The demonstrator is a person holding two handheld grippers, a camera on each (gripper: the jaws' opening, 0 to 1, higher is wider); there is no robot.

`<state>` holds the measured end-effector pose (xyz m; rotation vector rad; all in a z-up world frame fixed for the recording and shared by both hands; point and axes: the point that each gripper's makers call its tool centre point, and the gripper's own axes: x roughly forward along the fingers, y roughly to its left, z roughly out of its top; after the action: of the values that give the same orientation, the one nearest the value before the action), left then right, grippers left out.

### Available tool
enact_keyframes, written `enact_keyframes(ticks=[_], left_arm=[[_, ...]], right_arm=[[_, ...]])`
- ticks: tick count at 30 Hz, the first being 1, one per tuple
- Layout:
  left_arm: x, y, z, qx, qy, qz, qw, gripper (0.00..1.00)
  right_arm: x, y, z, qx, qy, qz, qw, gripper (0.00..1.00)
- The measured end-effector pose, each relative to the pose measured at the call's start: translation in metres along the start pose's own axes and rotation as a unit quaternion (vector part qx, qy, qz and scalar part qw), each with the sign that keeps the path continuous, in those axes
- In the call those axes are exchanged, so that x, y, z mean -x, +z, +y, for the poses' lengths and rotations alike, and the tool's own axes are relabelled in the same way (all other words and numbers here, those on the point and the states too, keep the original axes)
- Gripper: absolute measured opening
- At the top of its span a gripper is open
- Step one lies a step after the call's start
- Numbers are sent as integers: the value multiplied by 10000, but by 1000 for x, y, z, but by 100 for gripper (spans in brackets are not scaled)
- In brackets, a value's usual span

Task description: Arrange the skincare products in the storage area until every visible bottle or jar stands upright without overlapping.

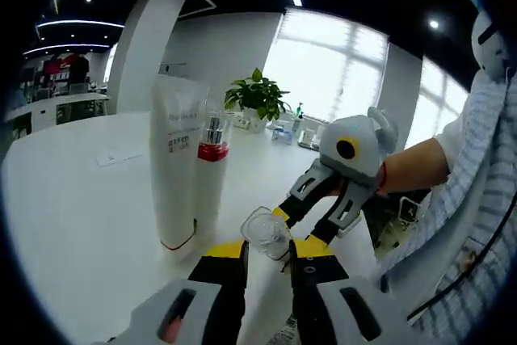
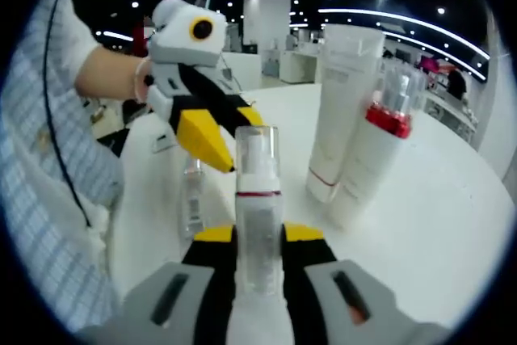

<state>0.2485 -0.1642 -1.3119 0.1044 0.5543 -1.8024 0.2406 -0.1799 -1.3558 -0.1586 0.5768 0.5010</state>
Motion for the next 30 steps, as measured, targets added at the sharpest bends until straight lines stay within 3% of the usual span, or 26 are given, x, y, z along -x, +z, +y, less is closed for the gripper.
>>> enact_keyframes(ticks=[5,16,27,30], left_arm=[[0,11,-9,-62,-121,-147,9998,21],[-3,11,-18,-218,-214,-119,9995,21],[-14,-18,-13,-470,-40,462,9978,21],[-15,-25,-12,-484,-26,579,9971,21]], right_arm=[[-4,3,3,-55,25,-97,9999,19],[-7,0,6,-148,-16,-249,9996,19],[-2,-3,5,-269,-119,-339,9990,20],[-3,-9,3,-344,-173,-209,9990,29]])
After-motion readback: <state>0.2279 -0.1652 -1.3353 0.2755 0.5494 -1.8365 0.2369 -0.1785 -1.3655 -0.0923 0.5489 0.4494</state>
